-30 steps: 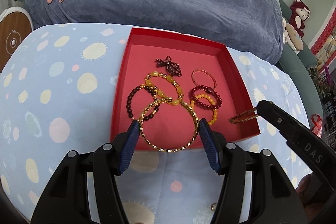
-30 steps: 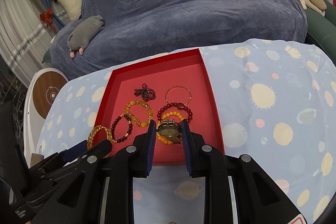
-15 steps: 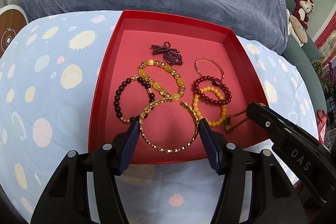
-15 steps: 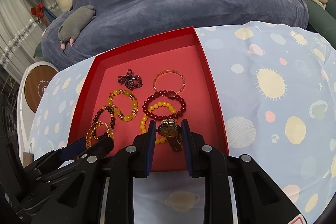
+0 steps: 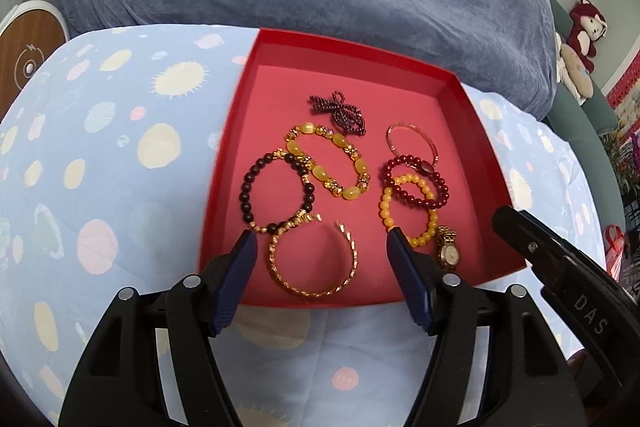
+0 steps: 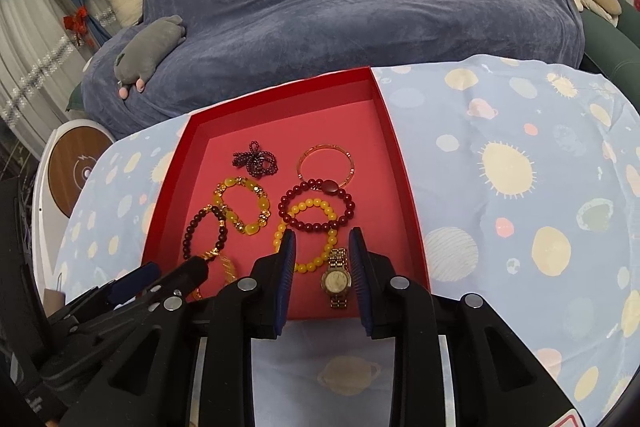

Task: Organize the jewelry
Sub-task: 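Withdraw both grippers from the tray toward the two gold hoop earrings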

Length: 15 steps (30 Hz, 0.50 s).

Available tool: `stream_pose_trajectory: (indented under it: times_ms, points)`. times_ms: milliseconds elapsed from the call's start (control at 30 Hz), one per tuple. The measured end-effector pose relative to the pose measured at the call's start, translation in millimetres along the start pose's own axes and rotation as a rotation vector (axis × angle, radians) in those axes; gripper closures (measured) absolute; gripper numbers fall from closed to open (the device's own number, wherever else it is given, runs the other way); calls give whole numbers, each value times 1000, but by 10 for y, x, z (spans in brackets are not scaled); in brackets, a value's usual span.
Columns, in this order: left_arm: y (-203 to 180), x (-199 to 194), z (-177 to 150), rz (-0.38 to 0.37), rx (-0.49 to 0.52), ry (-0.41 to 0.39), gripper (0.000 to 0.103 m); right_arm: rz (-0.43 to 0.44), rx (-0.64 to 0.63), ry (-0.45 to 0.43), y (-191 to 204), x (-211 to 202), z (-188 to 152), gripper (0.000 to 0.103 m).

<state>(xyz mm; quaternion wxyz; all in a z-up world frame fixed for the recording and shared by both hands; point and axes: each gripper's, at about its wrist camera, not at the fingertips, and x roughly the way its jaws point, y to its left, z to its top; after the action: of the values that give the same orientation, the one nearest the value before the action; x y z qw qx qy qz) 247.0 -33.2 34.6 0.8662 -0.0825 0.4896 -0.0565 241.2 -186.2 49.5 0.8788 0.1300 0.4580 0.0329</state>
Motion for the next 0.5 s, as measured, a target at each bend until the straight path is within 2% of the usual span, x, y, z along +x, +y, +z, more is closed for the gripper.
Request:
stream_pose_trajectory:
  times_ms: [200,500]
  points:
    - [173,-255,-152,-4,-31,-13,38,3,-5,1,-24,-267,-220,76]
    - [482,-560,-654,21,-82,12,38,-5,13,53,-61,-532,-807,76]
